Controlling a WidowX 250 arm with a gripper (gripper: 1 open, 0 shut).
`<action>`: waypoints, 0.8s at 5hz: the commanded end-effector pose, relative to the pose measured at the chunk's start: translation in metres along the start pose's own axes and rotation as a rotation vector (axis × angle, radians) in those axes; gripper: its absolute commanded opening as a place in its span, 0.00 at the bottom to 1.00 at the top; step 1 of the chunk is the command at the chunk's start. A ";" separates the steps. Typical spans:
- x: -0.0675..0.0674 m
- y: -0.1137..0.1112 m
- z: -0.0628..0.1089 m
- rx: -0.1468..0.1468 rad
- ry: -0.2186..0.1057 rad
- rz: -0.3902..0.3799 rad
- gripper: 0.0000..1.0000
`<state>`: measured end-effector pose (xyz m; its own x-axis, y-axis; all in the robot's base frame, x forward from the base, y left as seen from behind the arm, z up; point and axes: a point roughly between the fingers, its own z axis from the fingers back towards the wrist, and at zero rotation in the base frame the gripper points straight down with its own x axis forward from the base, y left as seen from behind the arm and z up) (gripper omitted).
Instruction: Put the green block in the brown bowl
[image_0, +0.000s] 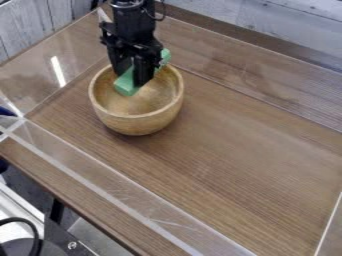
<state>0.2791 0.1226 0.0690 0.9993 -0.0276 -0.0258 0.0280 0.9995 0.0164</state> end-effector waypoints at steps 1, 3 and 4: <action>0.003 0.005 0.007 0.018 -0.028 0.006 0.00; 0.001 0.004 0.003 0.013 -0.016 0.007 0.00; 0.001 0.004 0.001 0.011 -0.012 0.008 0.00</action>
<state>0.2753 0.1214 0.0588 0.9983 -0.0251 -0.0533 0.0255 0.9997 0.0068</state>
